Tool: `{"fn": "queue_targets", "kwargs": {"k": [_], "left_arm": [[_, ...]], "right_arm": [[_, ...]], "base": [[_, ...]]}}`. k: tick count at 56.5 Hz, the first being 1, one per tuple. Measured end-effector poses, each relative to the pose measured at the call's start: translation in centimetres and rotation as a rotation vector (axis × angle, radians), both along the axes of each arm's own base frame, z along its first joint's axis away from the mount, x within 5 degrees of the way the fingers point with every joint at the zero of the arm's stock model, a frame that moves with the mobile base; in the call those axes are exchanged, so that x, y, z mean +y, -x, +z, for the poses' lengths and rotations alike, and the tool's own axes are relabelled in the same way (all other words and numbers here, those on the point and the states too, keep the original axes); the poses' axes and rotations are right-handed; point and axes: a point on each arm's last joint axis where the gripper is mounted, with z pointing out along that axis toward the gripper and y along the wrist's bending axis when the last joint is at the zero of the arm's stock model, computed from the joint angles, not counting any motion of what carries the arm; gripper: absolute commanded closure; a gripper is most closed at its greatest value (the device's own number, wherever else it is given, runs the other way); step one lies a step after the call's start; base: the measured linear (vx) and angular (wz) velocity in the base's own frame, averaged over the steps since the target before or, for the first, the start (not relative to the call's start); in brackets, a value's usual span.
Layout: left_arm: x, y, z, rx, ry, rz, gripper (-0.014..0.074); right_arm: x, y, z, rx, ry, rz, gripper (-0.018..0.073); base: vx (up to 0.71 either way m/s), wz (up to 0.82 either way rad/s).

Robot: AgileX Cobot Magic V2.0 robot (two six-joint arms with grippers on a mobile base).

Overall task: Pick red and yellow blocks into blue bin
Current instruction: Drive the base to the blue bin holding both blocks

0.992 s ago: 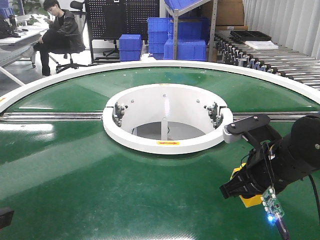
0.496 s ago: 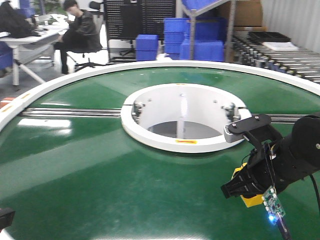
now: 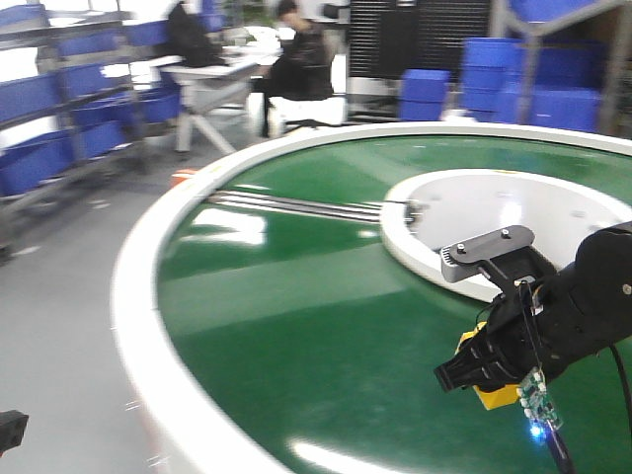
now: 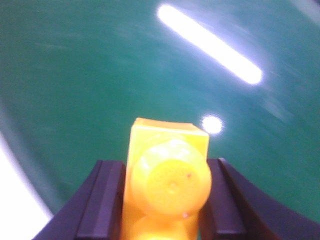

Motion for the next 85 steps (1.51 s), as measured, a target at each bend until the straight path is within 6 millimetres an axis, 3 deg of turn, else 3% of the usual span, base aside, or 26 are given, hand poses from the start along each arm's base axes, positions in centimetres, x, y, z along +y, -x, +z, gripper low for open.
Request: {"fn": "queue_targets", "kwargs": {"k": [57, 85], "left_arm": [[0.00, 0.00, -0.01, 0.001, 0.000, 0.000, 0.0344], [0.13, 0.54, 0.08, 0.007, -0.002, -0.003, 0.0344]], "right_arm": [[0.02, 0.01, 0.00, 0.001, -0.003, 0.000, 0.0287], [-0.11, 0.45, -0.03, 0.038, 0.006, -0.003, 0.0287]], "base": [[-0.09, 0.66], [0.12, 0.36]]}}
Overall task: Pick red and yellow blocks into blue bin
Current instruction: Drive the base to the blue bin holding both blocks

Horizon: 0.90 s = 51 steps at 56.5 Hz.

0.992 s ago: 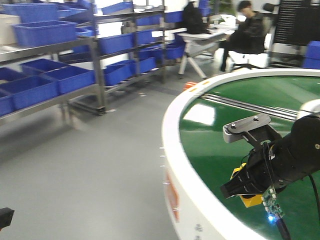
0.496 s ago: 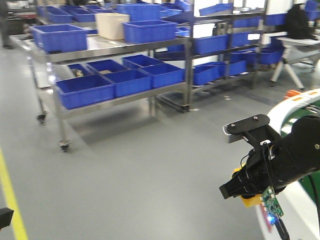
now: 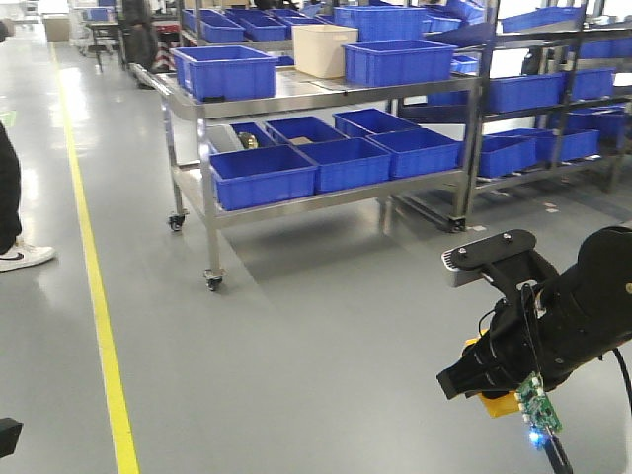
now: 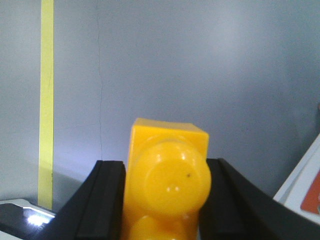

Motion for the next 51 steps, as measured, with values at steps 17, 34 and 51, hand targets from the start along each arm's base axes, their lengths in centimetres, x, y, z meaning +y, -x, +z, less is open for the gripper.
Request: {"fn": "queue_targets", "kwargs": {"k": [17, 34, 51], "left_arm": [[0.01, 0.05, 0.01, 0.001, 0.000, 0.000, 0.0344], [0.01, 0.05, 0.00, 0.001, 0.000, 0.000, 0.0344], [0.01, 0.05, 0.00, 0.001, 0.000, 0.000, 0.0344]], "right_arm": [[-0.01, 0.07, -0.04, 0.009, 0.002, 0.000, 0.0287], [-0.02, 0.11, -0.07, 0.014, 0.002, 0.000, 0.0287], [-0.02, 0.12, -0.07, 0.015, 0.002, 0.000, 0.0287]], "base": [[0.29, 0.12], [0.36, -0.06], [0.37, -0.15]]}}
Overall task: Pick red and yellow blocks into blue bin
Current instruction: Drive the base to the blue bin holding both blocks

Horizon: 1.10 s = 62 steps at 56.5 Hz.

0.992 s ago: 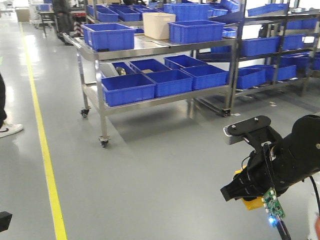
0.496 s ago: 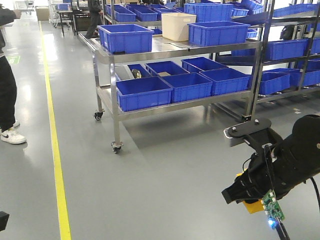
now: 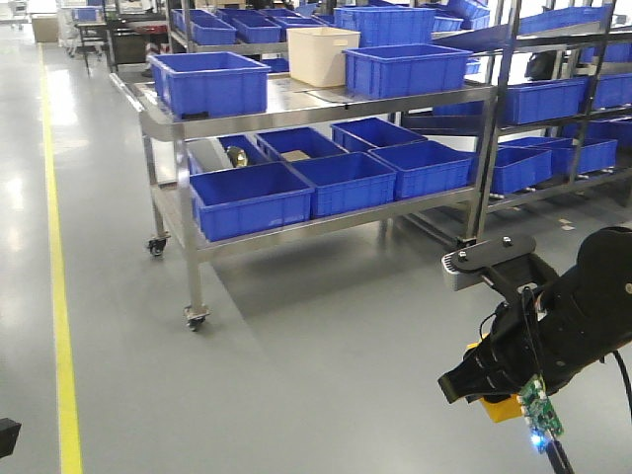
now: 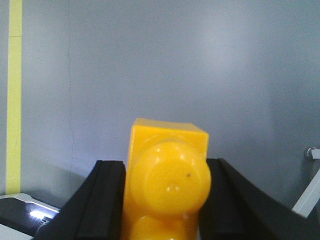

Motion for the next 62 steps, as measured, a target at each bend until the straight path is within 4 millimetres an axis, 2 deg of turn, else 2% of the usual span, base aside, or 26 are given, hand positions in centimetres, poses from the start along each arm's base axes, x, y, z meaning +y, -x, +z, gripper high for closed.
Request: {"fn": "queue_targets", "kwargs": {"k": [62], "left_arm": [[0.00, 0.00, 0.01, -0.001, 0.000, 0.000, 0.0344]], "right_arm": [[0.00, 0.00, 0.00, 0.000, 0.000, 0.000, 0.0287]], "base": [[0.42, -0.20]]}}
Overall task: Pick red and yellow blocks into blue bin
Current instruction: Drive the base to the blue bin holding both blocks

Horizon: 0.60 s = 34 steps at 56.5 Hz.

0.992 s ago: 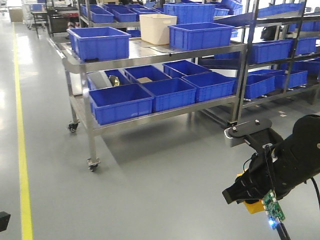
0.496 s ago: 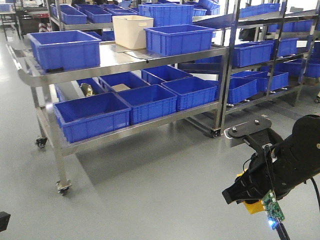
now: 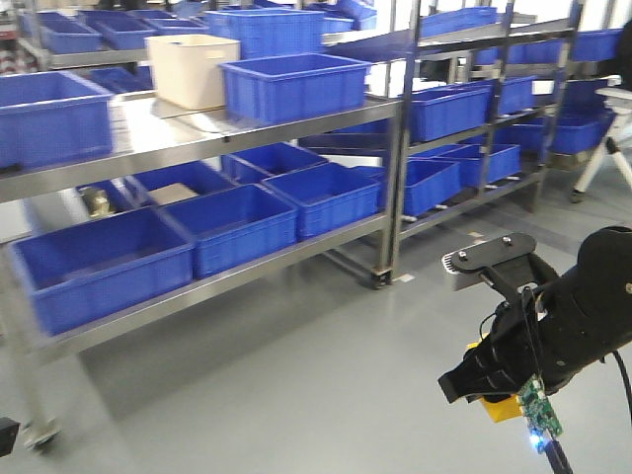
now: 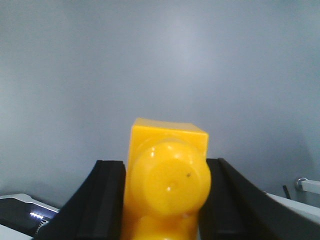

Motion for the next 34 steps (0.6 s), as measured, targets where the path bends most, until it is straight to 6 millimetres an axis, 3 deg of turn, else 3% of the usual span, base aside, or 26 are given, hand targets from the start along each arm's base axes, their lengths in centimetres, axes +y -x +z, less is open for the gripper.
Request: {"fn": "queue_targets", "kwargs": {"k": [34], "left_arm": [[-0.01, -0.03, -0.01, 0.000, 0.000, 0.000, 0.0344]], "right_arm": [[0.00, 0.00, 0.00, 0.000, 0.000, 0.000, 0.0287]], "base": [[0.45, -0.33]]}}
